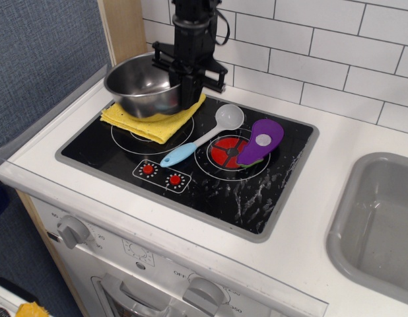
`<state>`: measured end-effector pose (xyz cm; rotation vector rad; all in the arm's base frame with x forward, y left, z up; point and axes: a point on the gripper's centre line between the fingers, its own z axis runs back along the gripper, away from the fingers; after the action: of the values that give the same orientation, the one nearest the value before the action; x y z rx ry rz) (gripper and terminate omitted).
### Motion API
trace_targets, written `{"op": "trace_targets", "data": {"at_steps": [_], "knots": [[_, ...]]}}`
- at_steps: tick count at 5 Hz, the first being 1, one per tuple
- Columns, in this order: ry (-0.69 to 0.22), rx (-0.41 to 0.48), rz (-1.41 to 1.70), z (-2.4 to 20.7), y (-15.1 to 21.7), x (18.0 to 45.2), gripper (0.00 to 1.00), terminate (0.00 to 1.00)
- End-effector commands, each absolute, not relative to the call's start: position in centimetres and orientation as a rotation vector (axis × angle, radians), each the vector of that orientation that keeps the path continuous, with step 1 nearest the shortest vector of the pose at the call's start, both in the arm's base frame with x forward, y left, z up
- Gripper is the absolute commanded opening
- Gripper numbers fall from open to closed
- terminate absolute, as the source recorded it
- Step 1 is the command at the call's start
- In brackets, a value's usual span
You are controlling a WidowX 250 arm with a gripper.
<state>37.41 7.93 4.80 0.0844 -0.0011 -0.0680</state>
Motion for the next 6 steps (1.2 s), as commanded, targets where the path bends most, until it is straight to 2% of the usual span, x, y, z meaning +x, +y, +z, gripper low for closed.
{"op": "trace_targets", "data": {"at_steps": [1, 2, 4, 5, 6], "knots": [[-0.154, 0.173, -0.106, 13.2, 5.9, 36.3, 0.00, 0.00], [-0.143, 0.173, -0.138, 13.9, 1.0, 33.8, 0.00, 0.00], [-0.102, 0.110, -0.173, 10.5, -8.6, 26.9, 0.00, 0.00], [-0.054, 0.127, -0.135, 8.7, -10.3, 25.5, 0.00, 0.00], [-0.023, 0.132, -0.135, 6.9, -10.8, 25.7, 0.00, 0.00]]}}
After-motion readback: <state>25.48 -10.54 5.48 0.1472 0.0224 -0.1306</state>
